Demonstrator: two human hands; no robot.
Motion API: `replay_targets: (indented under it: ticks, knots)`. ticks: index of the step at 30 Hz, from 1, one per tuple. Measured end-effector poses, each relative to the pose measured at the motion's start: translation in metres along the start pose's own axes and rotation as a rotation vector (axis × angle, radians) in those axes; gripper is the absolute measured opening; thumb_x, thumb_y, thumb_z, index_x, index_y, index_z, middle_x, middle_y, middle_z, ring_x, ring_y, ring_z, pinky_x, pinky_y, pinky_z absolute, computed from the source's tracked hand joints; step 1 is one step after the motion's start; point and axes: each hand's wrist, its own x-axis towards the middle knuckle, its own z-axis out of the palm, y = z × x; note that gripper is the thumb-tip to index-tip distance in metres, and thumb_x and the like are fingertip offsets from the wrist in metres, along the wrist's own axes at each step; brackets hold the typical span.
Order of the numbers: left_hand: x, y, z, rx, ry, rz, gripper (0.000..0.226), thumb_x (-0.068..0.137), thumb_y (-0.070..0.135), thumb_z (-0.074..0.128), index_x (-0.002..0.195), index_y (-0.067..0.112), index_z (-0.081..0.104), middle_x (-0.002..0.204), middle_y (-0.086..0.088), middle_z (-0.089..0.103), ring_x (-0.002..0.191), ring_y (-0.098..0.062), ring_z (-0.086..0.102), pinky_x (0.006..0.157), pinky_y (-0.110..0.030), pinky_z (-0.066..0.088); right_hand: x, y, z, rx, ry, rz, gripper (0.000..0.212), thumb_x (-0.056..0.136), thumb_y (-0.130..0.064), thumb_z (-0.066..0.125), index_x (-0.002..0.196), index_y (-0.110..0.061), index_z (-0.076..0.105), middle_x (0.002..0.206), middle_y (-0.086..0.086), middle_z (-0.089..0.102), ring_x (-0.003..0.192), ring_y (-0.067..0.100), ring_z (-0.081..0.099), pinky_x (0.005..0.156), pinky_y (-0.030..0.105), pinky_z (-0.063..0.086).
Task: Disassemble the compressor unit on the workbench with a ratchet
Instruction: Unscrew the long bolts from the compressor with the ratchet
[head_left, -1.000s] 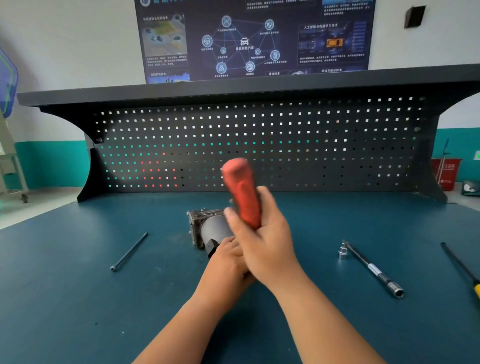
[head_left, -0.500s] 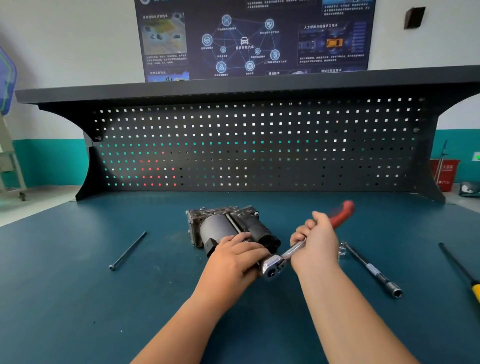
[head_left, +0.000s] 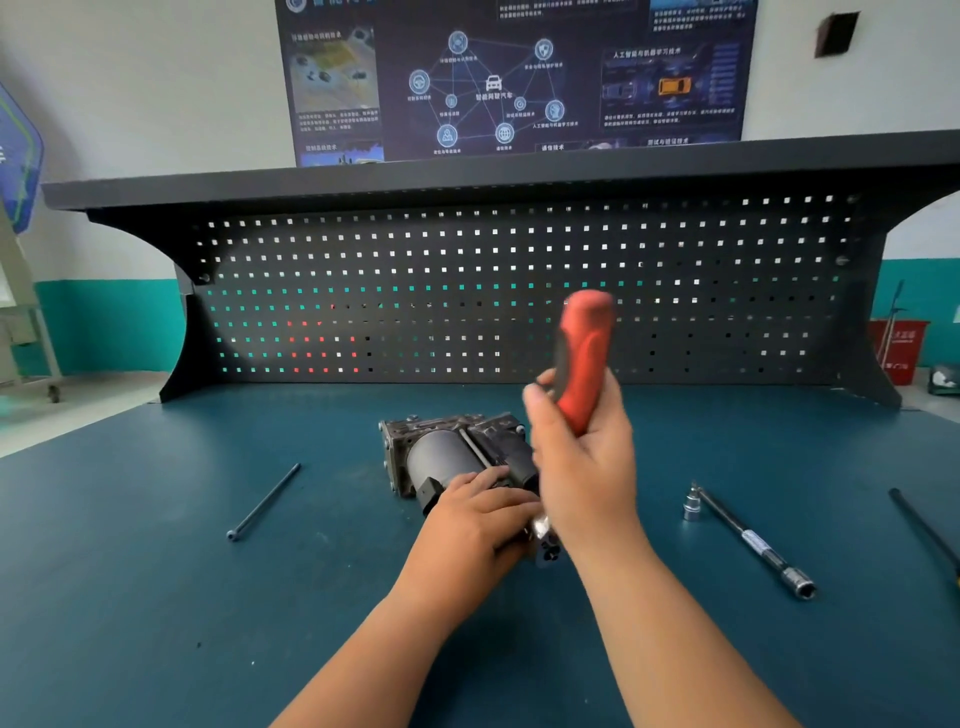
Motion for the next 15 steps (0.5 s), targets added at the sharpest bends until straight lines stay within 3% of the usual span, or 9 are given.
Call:
replay_targets:
  ticks: [3, 6, 8, 9, 12, 15]
  knots:
    - [0.000, 0.001, -0.002, 0.063, -0.078, -0.038, 0.029, 0.058, 0.004, 0.073, 0.086, 0.013, 0.075, 0.090, 0.006, 0.073, 0.093, -0.027, 0.069, 0.080, -0.045, 0.054, 0.017, 0.012, -0.014, 0.299, 0.331, 0.333, 0.021, 0.090, -0.006, 0.055, 0.079, -0.023, 0.049, 0.044, -0.015, 0.040, 0.037, 0.001, 0.033, 0.038, 0.014, 0.028]
    - [0.001, 0.003, -0.005, 0.039, -0.095, -0.054, 0.031, 0.060, 0.005, 0.071, 0.089, 0.014, 0.076, 0.091, 0.006, 0.073, 0.094, -0.026, 0.068, 0.081, -0.046, 0.053, 0.023, 0.029, -0.034, 0.574, 0.636, 0.692, 0.024, 0.091, -0.011, 0.050, 0.071, -0.020, 0.040, 0.040, -0.012, 0.036, 0.029, 0.002, 0.028, 0.033, 0.012, 0.020]
    - [0.003, 0.005, -0.005, 0.044, -0.106, -0.063, 0.030, 0.060, 0.007, 0.070, 0.089, 0.016, 0.076, 0.091, 0.007, 0.073, 0.093, -0.024, 0.069, 0.080, -0.035, 0.055, 0.020, 0.041, -0.041, 0.686, 0.718, 0.846, 0.029, 0.092, -0.013, 0.046, 0.066, -0.018, 0.035, 0.046, -0.009, 0.034, 0.026, 0.004, 0.027, 0.033, 0.010, 0.020]
    - [0.003, 0.006, -0.006, 0.049, -0.112, -0.065, 0.030, 0.060, 0.008, 0.069, 0.088, 0.016, 0.076, 0.091, 0.008, 0.073, 0.092, -0.023, 0.069, 0.079, -0.028, 0.053, 0.018, 0.046, -0.043, 0.712, 0.738, 0.881, 0.031, 0.093, -0.013, 0.045, 0.065, -0.017, 0.033, 0.048, -0.008, 0.032, 0.025, 0.005, 0.026, 0.033, 0.009, 0.020]
    - [0.004, 0.006, -0.007, 0.046, -0.121, -0.072, 0.029, 0.060, 0.008, 0.069, 0.087, 0.016, 0.076, 0.090, 0.008, 0.073, 0.091, -0.022, 0.069, 0.080, -0.028, 0.051, 0.017, 0.048, -0.042, 0.695, 0.737, 0.878, 0.030, 0.093, -0.013, 0.045, 0.065, -0.017, 0.033, 0.051, -0.008, 0.032, 0.025, 0.005, 0.027, 0.032, 0.010, 0.021]
    - [0.003, 0.006, -0.008, 0.056, -0.134, -0.083, 0.029, 0.059, 0.007, 0.070, 0.086, 0.015, 0.076, 0.088, 0.007, 0.073, 0.092, -0.023, 0.069, 0.079, -0.037, 0.055, 0.022, 0.035, -0.034, 0.598, 0.678, 0.729, 0.021, 0.091, -0.011, 0.047, 0.073, -0.019, 0.039, 0.047, -0.010, 0.036, 0.030, 0.003, 0.029, 0.033, 0.012, 0.022]
